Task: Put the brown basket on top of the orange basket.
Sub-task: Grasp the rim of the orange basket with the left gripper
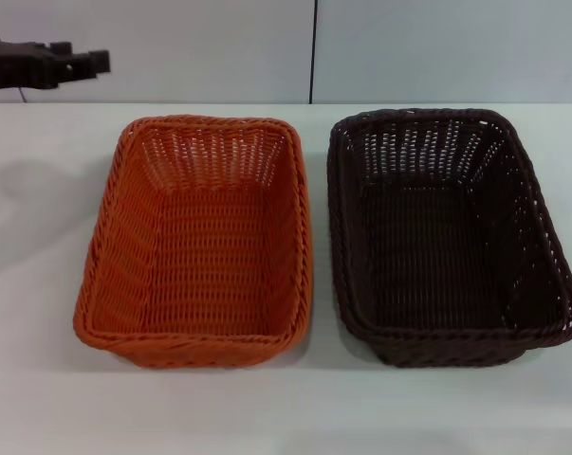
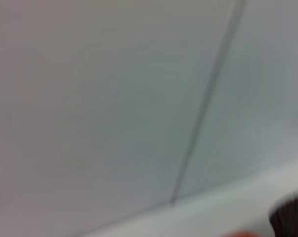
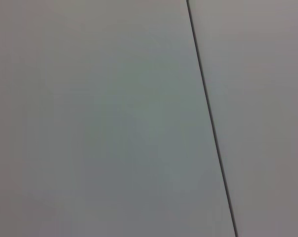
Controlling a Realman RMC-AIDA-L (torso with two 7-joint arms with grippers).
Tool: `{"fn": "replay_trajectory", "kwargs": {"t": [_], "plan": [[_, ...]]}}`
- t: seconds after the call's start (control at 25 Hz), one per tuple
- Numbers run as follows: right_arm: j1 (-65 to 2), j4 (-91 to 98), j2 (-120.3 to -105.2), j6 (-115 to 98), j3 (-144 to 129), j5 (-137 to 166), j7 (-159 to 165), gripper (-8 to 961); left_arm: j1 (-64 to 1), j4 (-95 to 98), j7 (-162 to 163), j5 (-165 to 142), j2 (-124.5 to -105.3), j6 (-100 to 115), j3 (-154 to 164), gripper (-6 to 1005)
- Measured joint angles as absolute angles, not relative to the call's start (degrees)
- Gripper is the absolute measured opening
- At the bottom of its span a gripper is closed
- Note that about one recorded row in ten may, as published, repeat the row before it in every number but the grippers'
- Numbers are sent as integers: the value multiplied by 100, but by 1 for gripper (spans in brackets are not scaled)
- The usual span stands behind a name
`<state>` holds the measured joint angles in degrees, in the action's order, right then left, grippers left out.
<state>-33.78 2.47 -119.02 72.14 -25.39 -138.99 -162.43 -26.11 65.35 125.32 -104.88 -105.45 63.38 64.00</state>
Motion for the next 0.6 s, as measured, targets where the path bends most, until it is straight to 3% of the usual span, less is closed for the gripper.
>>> {"fn": "replay_trajectory", "kwargs": {"t": [0.08,0.12,0.16,0.32,0.44,0.56,0.6], "plan": [[-3383,252,-11900,7178,-2537,-13904,-16243,716,-2793,6790,12866,-11305,-10703,6727,6235,630],[-3385,252,-11900,7172,-2540,-13904,-16243,716,-3066,6992,13237,-12271,-10905,7117,6136,630],[-3385,255,-11900,7165,-2537,-13905,-16243,716,-3066,6992,13237,-12271,-10905,7117,6136,630],[-3382,260,-11900,7151,-2540,-13905,-16243,716,-3552,7067,13843,-13783,-11257,7496,5989,630],[-3375,262,-11895,7126,-2540,-13905,-16257,716,-3680,7066,14166,-14341,-11429,7608,5963,630],[-3371,275,-11892,7050,-2540,-13905,-16268,716,-3680,7066,14166,-14341,-11429,7608,5963,630],[-3371,287,-11891,7007,-2540,-13905,-16273,716,-3723,7083,14530,-14743,-11576,7665,5960,630]]}}
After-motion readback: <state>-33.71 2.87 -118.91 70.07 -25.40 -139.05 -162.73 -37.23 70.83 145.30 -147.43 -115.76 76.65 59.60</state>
